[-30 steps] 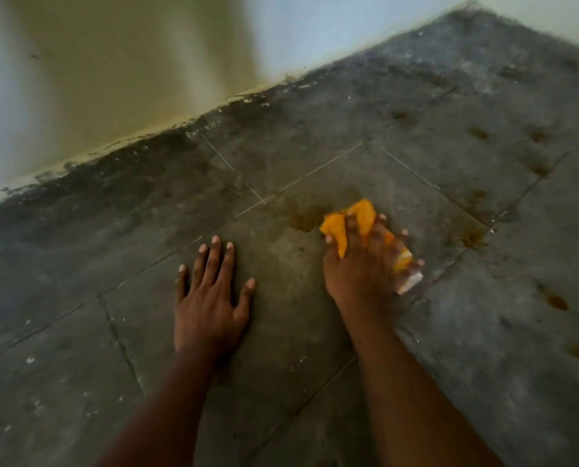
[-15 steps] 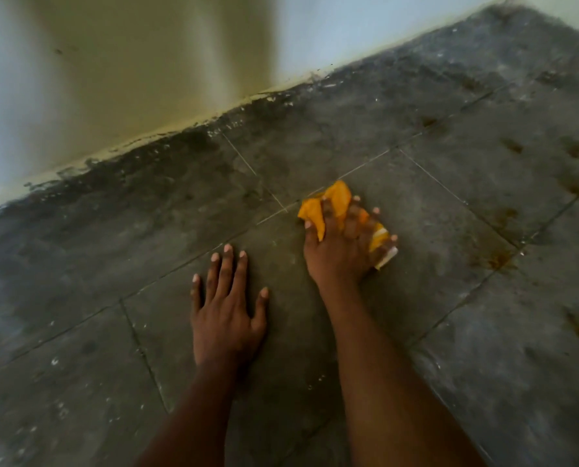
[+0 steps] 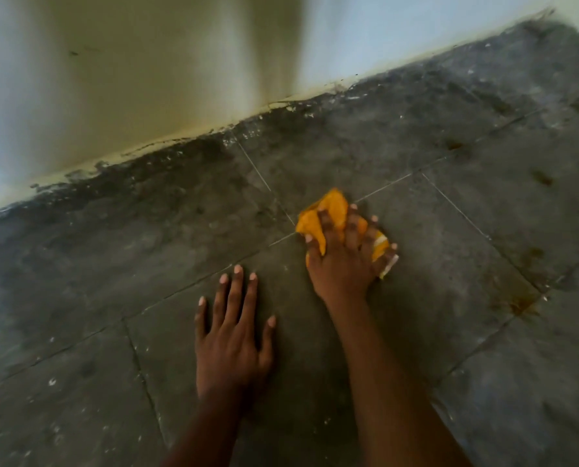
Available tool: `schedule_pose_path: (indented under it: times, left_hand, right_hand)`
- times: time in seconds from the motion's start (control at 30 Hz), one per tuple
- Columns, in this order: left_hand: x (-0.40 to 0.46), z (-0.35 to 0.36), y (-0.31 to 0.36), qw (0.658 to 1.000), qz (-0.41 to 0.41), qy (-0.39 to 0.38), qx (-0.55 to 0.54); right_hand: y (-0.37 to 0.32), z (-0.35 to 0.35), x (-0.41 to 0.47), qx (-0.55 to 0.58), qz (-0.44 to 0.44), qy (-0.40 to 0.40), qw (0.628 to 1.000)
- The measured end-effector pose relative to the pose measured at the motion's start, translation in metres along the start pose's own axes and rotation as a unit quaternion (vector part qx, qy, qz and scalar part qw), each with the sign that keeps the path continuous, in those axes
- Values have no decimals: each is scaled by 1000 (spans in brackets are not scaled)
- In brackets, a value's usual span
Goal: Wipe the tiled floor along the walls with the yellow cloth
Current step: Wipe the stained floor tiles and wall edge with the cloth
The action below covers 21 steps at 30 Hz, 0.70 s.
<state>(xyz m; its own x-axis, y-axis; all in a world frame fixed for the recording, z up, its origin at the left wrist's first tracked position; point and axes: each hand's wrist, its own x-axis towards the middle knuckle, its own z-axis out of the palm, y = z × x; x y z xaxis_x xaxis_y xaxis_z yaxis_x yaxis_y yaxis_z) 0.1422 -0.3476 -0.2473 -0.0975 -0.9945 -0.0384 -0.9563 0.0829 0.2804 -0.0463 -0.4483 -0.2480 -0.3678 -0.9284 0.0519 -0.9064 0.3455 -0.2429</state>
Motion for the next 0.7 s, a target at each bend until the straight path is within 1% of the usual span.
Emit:
schedule_pose_path:
  times: [0.07, 0.1, 0.13, 0.17, 0.23, 0.3, 0.37, 0.43, 0.5, 0.53, 0.57, 0.6, 0.63, 0.67, 0.7]
  left_hand:
    - [-1, 0, 1, 1000, -5, -3, 4]
    - [1, -1, 0, 1000, -3, -6, 7]
    - [1, -2, 0, 1000, -1, -10, 8]
    - [1, -2, 0, 1000, 0, -10, 10]
    - [3, -2, 2, 1000, -3, -10, 13]
    - [3, -4, 2, 1000, -3, -26, 17]
    - [3, -6, 0, 999, -5, -38, 21]
    - [2, -9, 1, 999, -5, -48, 23]
    - [2, -11, 3, 999, -5, -49, 16]
    - [1, -12, 2, 999, -6, -52, 11]
    - [2, -13, 2, 999, -4, -50, 11]
    - [1, -12, 1, 999, -3, -48, 13]
    - [1, -11, 0, 999, -2, -48, 14]
    - [1, -10, -1, 999, 0, -47, 14]
    - [2, -8, -2, 999, 4, -43, 14]
  right_hand:
    - [-6, 4, -18, -15, -100, 4, 995]
    - [-4, 4, -28, -21, -134, 0, 991]
    - [2, 2, -35, -27, -148, -10, 989]
    - [7, 2, -36, -32, -148, -11, 988]
    - [4, 2, -17, -26, -105, 6, 994]
    - [-16, 8, 6, -3, -41, 23, 999]
    - [-39, 13, 24, 8, -28, 8, 1000]
    - [-44, 15, 26, -4, -72, -13, 997]
    - [-28, 7, 15, -28, -167, -21, 985]
    - [-12, 2, 5, -48, -221, -28, 974]
    - [3, -4, -3, -66, -257, -39, 963]
    - [18, -7, -5, -77, -260, -46, 961]
    - [26, -10, 1, -67, -222, -48, 972]
    - [26, -9, 11, -41, -149, -42, 987]
    - [18, -8, 24, -8, -53, -30, 998]
